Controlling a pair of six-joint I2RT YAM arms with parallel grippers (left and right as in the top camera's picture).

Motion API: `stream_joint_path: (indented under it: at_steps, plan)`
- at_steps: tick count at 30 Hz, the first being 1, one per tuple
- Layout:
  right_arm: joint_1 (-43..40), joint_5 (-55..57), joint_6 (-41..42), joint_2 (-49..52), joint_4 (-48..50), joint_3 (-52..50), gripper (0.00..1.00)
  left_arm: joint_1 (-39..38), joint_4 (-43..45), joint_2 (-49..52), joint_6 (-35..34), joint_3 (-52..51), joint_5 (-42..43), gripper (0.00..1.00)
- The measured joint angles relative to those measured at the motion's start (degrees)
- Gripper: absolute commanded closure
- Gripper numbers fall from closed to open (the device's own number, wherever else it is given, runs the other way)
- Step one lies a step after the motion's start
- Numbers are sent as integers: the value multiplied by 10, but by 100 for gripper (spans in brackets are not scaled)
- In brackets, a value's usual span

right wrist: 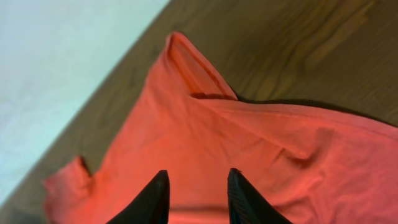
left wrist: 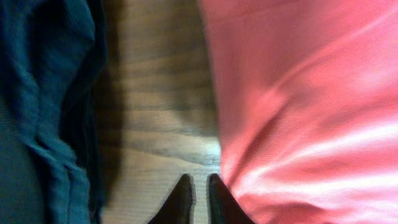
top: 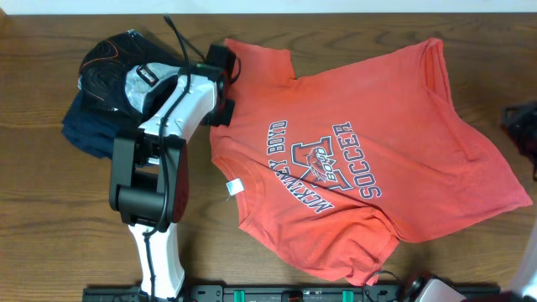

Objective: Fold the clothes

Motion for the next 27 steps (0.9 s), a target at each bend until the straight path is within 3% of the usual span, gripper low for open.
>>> stream_joint_path:
  at_steps: [5,10,13,16,27]
  plan:
    - [41,68,-43,88,16,-4,61,-21,-80,0,-1,78,75,70]
    - [32,153,-45,188,8,-8,80,-43,-137,0,-1,85,180,70]
    - [9,183,-24,234,-19,-9,92,-59,-112,0,-1,58,214,70]
    - [-33,206,11,280,-52,-10,97,-73,-54,0,-1,11,231,70]
    - [-150,290,57,316,-83,-13,98,-82,32,-13,-1,-94,193,70]
